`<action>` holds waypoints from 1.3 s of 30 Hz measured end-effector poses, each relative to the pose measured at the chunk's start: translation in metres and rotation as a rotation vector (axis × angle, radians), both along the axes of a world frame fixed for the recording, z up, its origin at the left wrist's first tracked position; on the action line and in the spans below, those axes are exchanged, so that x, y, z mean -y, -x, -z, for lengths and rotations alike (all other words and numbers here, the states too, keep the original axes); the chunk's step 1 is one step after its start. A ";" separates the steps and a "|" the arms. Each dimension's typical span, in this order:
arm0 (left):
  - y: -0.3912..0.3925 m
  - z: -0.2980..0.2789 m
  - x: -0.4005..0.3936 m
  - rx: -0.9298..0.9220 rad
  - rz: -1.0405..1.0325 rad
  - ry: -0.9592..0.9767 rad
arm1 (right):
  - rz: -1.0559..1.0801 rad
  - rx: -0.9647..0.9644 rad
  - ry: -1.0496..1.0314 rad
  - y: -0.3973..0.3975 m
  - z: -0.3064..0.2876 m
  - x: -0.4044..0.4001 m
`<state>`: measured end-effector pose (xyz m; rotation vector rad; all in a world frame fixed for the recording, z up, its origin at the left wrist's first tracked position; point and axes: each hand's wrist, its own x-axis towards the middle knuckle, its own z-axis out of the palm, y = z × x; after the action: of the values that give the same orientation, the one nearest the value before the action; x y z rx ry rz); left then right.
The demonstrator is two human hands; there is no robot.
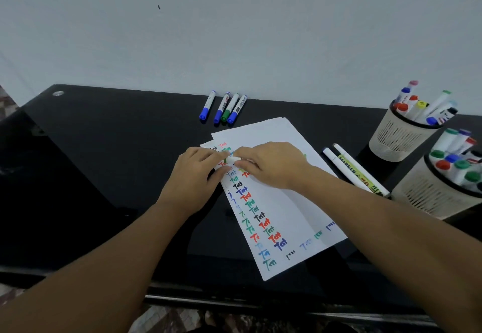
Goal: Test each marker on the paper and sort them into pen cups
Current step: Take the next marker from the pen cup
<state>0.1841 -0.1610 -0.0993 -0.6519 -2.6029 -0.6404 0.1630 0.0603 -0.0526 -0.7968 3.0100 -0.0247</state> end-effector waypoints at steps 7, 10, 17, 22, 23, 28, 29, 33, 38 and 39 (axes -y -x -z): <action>0.005 0.002 0.002 0.060 -0.047 -0.010 | 0.079 0.117 0.288 -0.014 -0.009 -0.004; 0.007 0.001 0.003 0.113 -0.070 -0.019 | 0.203 0.181 0.518 -0.019 -0.015 -0.011; 0.003 -0.002 0.000 0.219 0.045 0.104 | 0.411 0.505 1.008 -0.045 -0.011 -0.025; -0.002 -0.006 -0.001 0.352 0.113 0.340 | 0.339 0.259 0.863 -0.067 0.005 -0.032; -0.003 -0.008 -0.001 0.379 0.114 0.356 | 0.345 0.221 0.926 -0.069 0.007 -0.030; -0.011 -0.005 -0.003 0.363 0.086 0.316 | 0.438 0.205 1.234 -0.075 0.010 -0.016; -0.011 -0.004 -0.002 0.346 0.075 0.302 | 0.447 0.199 1.260 -0.076 0.010 -0.014; -0.009 -0.002 -0.003 0.336 0.058 0.297 | 0.449 0.131 1.209 -0.070 0.015 -0.011; -0.008 -0.005 -0.004 0.357 0.058 0.290 | 0.462 0.165 1.182 -0.071 0.020 -0.014; -0.008 -0.005 -0.004 0.362 0.059 0.292 | 0.437 0.182 1.198 -0.072 0.021 -0.015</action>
<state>0.1924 -0.1570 -0.0945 -0.7630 -3.0612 -0.4301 0.2350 0.0755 -0.0740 -0.0478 2.6620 -1.8534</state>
